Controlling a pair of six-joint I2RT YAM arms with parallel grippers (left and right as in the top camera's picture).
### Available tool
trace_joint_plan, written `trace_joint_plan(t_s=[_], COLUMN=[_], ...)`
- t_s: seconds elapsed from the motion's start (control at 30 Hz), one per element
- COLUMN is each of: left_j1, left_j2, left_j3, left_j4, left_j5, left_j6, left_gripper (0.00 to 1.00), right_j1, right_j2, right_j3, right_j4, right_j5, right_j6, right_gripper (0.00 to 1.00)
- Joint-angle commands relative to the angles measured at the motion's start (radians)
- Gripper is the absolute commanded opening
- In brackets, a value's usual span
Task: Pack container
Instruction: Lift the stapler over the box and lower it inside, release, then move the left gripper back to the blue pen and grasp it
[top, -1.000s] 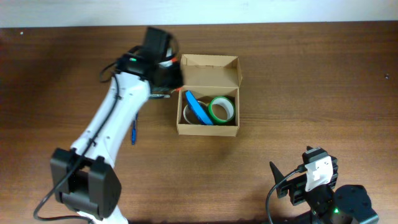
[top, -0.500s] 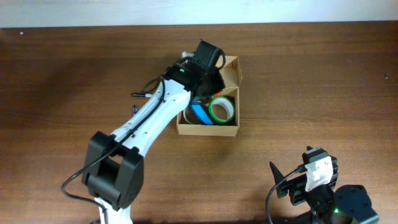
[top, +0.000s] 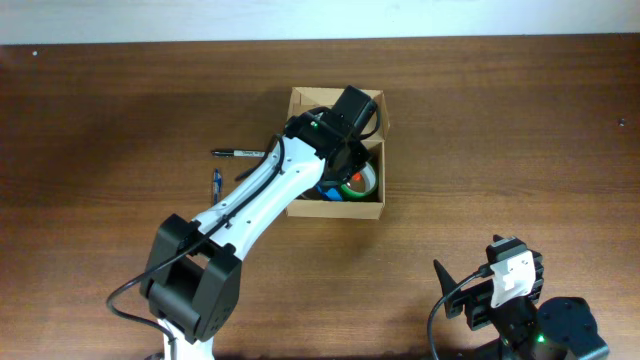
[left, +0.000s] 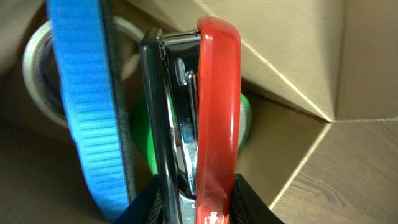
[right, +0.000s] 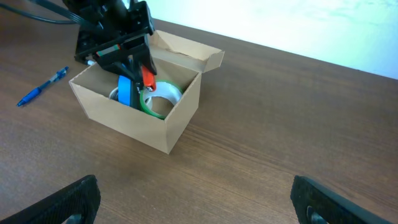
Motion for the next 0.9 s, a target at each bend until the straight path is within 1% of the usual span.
trace_joint_plan(t_s=[0.0, 0.23, 0.37, 0.4, 0.5, 0.87], left_j1=[-0.002, -0.001, 0.0, 0.0, 0.0, 0.002], left_j2=[-0.004, -0.004, -0.004, -0.004, -0.004, 0.061], left_j3=[0.004, 0.004, 0.003, 0.003, 0.003, 0.003], left_j4=[-0.021, -0.093, -0.103, -0.103, -0.11, -0.11], left_j5=[-0.037, -0.049, -0.055, -0.061, -0.069, -0.076], left_j6=[-0.078, -0.166, -0.166, -0.166, -0.165, -0.165], left_gripper=[0.13, 0.13, 0.15, 0.19, 0.23, 0.23], right_j1=[-0.006, -0.006, -0.006, -0.006, -0.006, -0.006], right_j2=[-0.005, -0.005, -0.005, -0.005, -0.005, -0.005], right_j3=[-0.003, -0.003, -0.003, -0.003, -0.003, -0.003], right_j4=[0.003, 0.003, 0.003, 0.003, 0.003, 0.003], right_j5=[0.012, 0.012, 0.012, 0.012, 0.012, 0.012], right_j6=[0.009, 0.009, 0.009, 0.009, 0.009, 0.009], right_gripper=[0.99, 0.99, 0.99, 0.99, 0.99, 0.99])
